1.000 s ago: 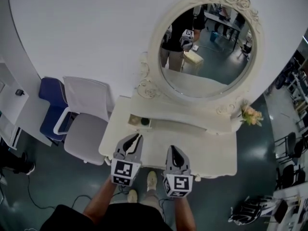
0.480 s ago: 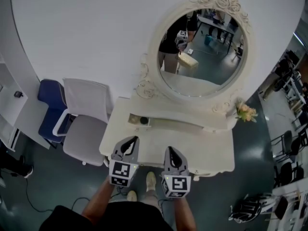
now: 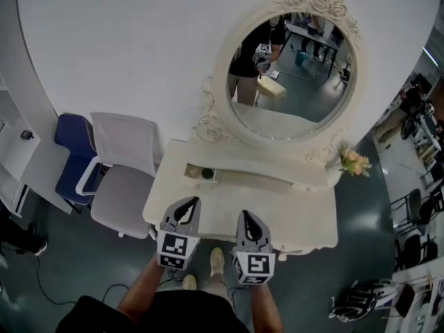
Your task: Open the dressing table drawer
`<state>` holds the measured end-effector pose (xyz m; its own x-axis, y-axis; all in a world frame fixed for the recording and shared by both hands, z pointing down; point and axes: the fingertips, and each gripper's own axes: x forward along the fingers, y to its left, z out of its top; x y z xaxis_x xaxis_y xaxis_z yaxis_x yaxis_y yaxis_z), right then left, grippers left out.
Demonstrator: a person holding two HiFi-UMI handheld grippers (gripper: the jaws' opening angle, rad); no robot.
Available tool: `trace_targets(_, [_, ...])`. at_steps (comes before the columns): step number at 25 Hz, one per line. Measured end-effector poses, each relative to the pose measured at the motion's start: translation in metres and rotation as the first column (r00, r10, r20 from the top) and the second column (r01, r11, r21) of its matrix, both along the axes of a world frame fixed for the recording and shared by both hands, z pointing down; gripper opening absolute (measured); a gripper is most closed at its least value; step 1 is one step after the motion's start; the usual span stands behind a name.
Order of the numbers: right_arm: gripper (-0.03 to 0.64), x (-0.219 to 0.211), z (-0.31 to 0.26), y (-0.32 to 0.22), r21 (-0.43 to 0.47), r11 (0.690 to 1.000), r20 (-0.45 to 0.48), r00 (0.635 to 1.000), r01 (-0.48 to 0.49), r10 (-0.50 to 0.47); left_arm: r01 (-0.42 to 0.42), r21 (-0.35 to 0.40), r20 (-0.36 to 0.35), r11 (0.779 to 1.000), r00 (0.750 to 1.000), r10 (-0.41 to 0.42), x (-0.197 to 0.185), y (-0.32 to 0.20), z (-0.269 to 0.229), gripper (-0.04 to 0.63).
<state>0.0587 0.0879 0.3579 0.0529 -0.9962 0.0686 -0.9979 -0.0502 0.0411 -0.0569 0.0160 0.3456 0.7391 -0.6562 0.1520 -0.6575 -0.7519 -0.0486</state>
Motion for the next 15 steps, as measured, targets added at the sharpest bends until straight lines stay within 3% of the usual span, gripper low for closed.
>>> trace_targets(15, [-0.002,0.0059,0.0021,-0.0007,0.000,1.000,0.009,1.000,-0.005,0.005,-0.005,-0.002,0.005,1.000,1.000,0.005,0.0041,0.0035,0.0021,0.005])
